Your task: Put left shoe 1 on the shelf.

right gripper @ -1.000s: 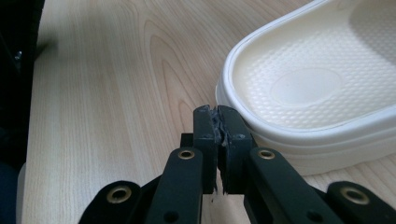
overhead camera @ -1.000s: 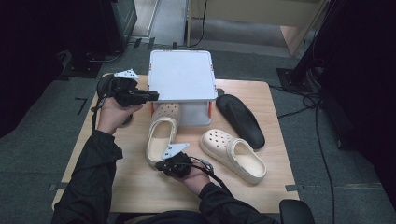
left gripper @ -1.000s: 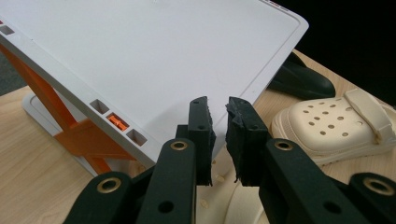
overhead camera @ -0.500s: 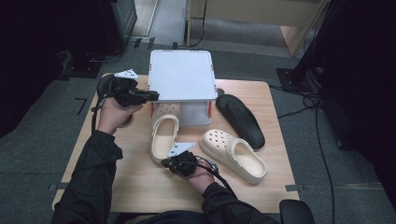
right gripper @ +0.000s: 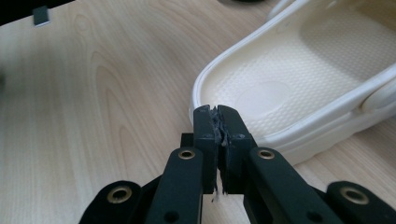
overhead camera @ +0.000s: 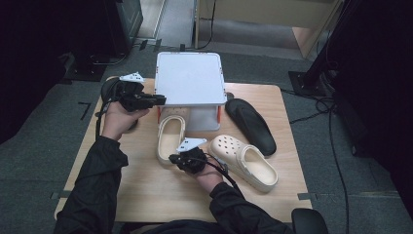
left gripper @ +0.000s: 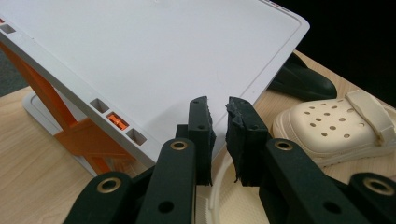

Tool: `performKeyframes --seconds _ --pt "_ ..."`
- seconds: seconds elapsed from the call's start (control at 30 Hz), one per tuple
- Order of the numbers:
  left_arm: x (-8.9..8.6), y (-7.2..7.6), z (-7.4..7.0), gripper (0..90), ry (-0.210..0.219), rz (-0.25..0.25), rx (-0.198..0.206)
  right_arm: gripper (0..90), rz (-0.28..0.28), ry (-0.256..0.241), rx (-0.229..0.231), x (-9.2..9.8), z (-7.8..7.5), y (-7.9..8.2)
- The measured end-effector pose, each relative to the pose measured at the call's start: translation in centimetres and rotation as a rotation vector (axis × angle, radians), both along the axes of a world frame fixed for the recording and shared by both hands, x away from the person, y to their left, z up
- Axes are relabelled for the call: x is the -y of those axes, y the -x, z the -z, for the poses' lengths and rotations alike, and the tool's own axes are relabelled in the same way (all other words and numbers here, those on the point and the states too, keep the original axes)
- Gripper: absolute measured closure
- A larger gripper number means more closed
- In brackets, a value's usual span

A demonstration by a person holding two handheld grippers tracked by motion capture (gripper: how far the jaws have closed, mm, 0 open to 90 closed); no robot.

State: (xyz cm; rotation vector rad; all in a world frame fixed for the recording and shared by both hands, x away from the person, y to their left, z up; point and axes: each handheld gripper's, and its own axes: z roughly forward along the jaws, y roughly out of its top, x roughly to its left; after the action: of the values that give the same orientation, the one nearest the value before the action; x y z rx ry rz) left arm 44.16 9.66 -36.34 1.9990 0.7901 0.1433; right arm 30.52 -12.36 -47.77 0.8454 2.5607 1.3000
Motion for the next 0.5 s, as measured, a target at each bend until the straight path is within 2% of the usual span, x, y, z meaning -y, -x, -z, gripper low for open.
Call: performKeyframes --seconds 0.07,0.2,0.27,0.3,0.37,0.5 --pt "0.0 0.0 0.0 80.0 0.004 0.001 -0.001 87.3 -0.016 0.006 0.018 -0.3 -0.1 0.3" --pt "0.0 -0.1 0.0 80.0 0.004 0.004 0.000 87.3 -0.056 0.031 0.010 -1.0 0.6 0.8" --pt "0.0 0.0 0.0 80.0 0.003 0.003 0.000 87.3 -0.052 0.043 0.009 -1.2 0.9 0.8" --pt "0.0 0.0 0.0 80.0 0.000 0.002 0.000 89.2 -0.051 0.025 0.001 -1.1 1.1 0.3" --pt "0.0 0.0 0.0 80.0 -0.001 0.004 0.000 89.2 -0.053 0.020 -0.006 -1.1 1.0 0.1" --pt "0.0 0.0 0.0 80.0 0.001 0.002 -0.002 89.2 -0.035 0.042 0.033 -1.0 0.6 -0.5"
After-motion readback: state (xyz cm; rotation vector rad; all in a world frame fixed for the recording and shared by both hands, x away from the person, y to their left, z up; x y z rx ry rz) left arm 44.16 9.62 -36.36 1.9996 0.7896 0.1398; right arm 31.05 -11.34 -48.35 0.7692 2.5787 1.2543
